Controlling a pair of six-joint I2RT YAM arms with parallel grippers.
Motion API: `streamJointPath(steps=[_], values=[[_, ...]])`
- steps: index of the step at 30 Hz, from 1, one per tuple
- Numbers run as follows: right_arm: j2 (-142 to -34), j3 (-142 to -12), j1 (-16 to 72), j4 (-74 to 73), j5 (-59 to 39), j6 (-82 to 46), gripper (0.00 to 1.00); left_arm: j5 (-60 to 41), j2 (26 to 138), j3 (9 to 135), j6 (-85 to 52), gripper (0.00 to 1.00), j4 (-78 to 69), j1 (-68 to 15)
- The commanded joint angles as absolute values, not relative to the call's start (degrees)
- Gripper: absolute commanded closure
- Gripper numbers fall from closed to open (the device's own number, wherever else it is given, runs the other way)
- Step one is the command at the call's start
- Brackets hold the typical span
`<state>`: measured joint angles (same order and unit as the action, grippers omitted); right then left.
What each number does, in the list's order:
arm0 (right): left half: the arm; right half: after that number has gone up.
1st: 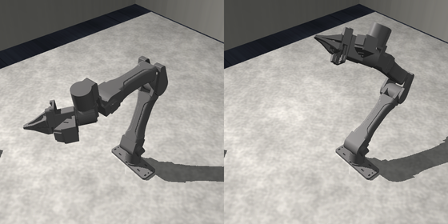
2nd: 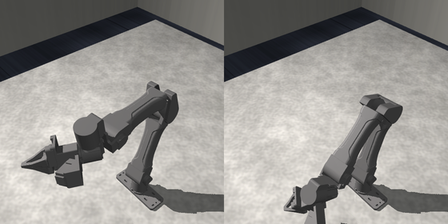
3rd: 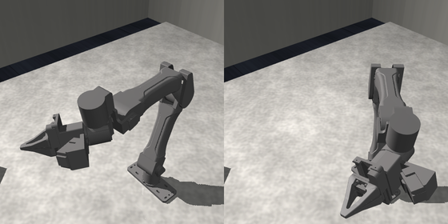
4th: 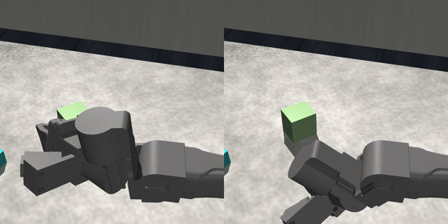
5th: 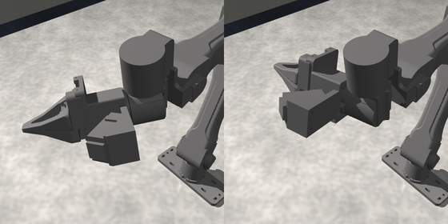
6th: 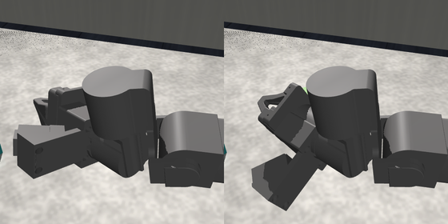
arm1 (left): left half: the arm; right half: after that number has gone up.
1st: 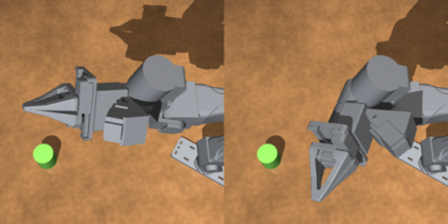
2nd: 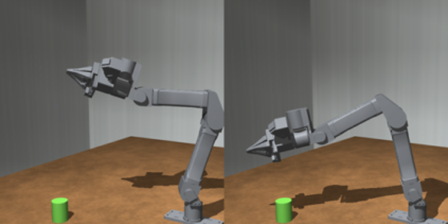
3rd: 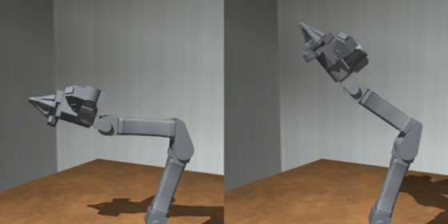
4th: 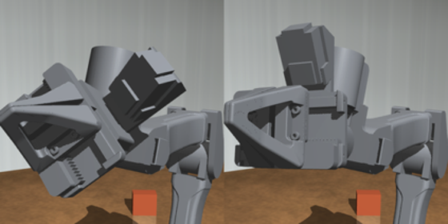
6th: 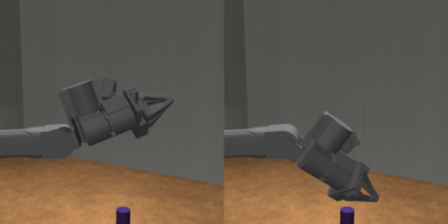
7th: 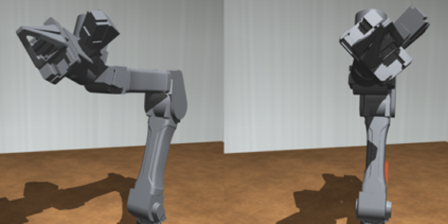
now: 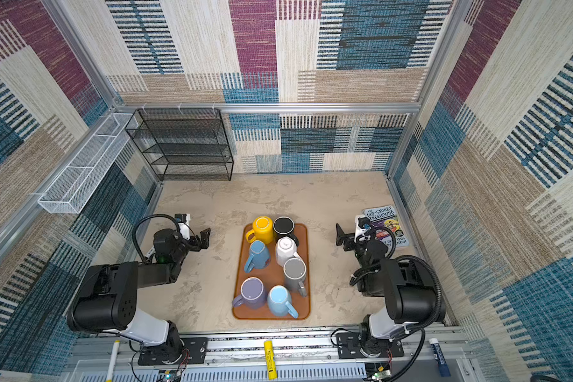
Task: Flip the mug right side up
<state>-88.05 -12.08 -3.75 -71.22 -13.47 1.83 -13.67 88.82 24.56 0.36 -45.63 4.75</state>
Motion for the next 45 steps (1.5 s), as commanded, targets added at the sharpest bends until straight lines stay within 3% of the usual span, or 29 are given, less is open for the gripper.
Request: streamJointPath(steps=[1, 41, 45], values=[[-87.8, -12.1, -3.7, -73.5, -13.4, 2.2, 0.00, -13.8, 88.9, 24.9, 1.7, 0.00, -46.9, 4.7], [-87.7, -12.2, -3.6, -72.9, -12.0, 1.6, 0.00, -13.1, 88.6, 24.9, 1.6, 0.01, -46.8, 4.7], [-84.5, -15.0, -3.6, -65.7, -9.9, 0.8, 0.00, -12.6, 85.3, 27.7, 1.4, 0.00, -39.4, 4.7]])
